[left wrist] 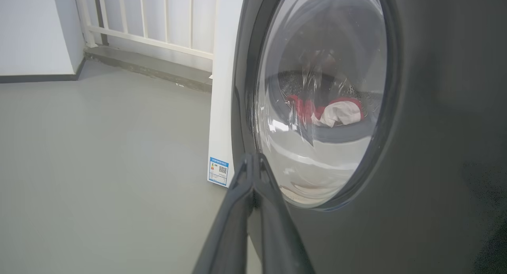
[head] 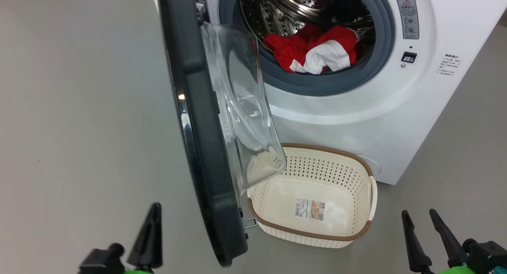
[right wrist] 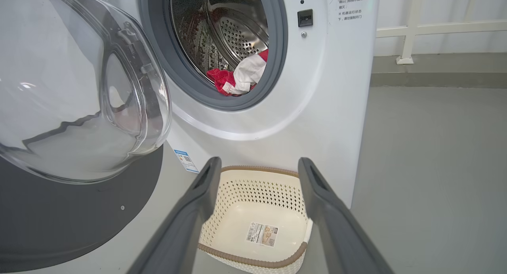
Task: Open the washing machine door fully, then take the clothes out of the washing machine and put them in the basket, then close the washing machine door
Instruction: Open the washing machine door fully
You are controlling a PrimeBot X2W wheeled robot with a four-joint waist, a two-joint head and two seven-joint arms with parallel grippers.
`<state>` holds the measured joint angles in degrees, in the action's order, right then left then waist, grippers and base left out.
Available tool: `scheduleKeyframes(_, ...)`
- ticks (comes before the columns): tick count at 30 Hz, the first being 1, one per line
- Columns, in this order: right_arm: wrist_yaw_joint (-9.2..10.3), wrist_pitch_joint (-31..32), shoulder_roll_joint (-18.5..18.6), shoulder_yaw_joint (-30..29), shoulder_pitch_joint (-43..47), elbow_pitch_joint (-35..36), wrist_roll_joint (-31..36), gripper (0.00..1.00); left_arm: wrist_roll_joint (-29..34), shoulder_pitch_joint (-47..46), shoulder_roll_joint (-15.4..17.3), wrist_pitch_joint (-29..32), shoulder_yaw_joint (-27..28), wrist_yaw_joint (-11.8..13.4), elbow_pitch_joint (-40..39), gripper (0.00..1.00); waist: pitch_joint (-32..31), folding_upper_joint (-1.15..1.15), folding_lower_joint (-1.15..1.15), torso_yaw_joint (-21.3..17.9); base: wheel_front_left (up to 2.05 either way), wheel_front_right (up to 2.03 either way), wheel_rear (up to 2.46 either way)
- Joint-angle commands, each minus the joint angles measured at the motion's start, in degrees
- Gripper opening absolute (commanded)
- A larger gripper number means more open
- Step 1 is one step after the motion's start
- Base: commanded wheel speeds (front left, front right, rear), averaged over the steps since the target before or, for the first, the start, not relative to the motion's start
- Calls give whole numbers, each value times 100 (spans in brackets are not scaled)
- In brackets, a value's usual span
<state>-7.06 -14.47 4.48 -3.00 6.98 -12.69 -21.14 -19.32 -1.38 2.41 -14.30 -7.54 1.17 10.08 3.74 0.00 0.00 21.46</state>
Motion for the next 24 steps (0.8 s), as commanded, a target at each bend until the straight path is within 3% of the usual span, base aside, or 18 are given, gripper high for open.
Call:
scheduleKeyframes(1, -43, -52, 58, 124, -87, 162, 15, 100, -51, -152, 46, -70, 266, 63, -270, 0, 2, 0, 0, 2, 0, 0, 0)
scheduleKeyframes(6, -43, -52, 61, 125, -106, 180, 19, 100, -205, -352, 46, -70, 559, 154, -1124, 0, 17, 0, 0, 8, 0, 0, 0)
scheduleKeyframes(10, -43, -52, 69, 128, -117, 200, 16, 100, -258, -521, 46, -70, 434, 113, -2092, 0, 27, 0, 0, 11, 0, 0, 0)
scheduleKeyframes(15, -43, -52, 80, 122, -140, 212, 14, 100, -214, -615, 46, -70, -238, -210, -2929, 0, 37, 0, 0, 5, 0, 0, 0)
scheduleKeyframes(24, -43, -52, 77, 129, -156, 234, 24, 100, -249, -362, 46, -70, -1692, -556, -2512, 0, 33, 0, 0, -7, 0, 0, 0)
